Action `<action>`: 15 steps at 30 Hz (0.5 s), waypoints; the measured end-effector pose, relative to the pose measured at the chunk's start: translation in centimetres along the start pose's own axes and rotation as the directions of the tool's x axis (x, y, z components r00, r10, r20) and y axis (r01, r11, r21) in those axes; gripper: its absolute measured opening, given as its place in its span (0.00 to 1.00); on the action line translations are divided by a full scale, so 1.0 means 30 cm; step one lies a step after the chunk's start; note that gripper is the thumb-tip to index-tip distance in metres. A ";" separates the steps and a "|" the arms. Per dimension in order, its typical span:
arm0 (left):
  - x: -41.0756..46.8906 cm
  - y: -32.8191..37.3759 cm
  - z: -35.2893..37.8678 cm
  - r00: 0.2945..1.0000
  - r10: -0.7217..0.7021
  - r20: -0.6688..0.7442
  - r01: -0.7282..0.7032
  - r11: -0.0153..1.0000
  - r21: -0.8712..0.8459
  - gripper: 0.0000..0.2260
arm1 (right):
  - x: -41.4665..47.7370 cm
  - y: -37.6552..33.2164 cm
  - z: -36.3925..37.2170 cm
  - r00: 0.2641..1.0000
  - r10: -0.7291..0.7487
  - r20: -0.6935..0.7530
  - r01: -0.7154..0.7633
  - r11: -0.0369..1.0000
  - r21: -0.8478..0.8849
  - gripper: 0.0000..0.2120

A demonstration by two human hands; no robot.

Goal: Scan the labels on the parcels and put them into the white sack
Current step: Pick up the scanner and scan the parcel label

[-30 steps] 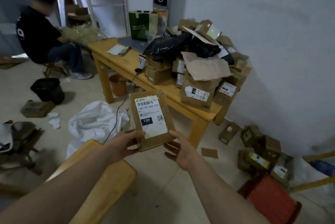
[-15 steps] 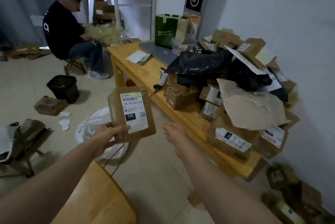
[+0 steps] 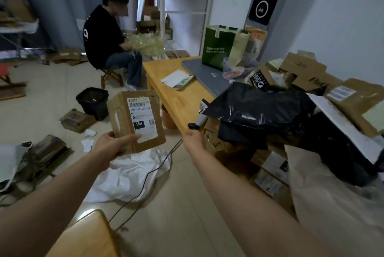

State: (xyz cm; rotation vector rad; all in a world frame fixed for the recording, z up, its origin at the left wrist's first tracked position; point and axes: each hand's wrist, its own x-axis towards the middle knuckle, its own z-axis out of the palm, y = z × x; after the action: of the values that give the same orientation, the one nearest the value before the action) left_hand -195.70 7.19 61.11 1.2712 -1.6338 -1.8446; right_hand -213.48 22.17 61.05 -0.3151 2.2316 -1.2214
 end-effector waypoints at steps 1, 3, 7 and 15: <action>0.025 0.015 0.011 1.000 0.006 -0.015 -0.006 1.000 0.001 0.42 | 0.036 -0.013 0.002 1.000 -0.002 0.008 0.002 0.999 -0.032 0.20; 0.066 0.027 0.033 0.999 0.009 -0.033 -0.009 1.000 0.007 0.43 | 0.099 -0.025 0.007 1.000 0.014 0.020 -0.012 0.995 -0.103 0.20; 0.167 0.050 0.052 0.999 0.011 -0.042 -0.010 1.000 0.025 0.42 | 0.222 -0.052 0.037 0.999 0.025 0.025 -0.019 0.979 -0.203 0.20; 0.587 0.183 0.126 0.998 -0.006 0.061 0.003 0.999 0.043 0.36 | 0.519 -0.095 0.094 0.985 0.128 -0.117 -0.163 0.916 -0.366 0.21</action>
State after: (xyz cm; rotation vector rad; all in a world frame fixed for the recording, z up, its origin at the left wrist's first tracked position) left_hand -209.55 -5.45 59.25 1.2484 -1.7126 -1.8778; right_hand -224.60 11.51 56.50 -0.2355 2.5141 -0.7391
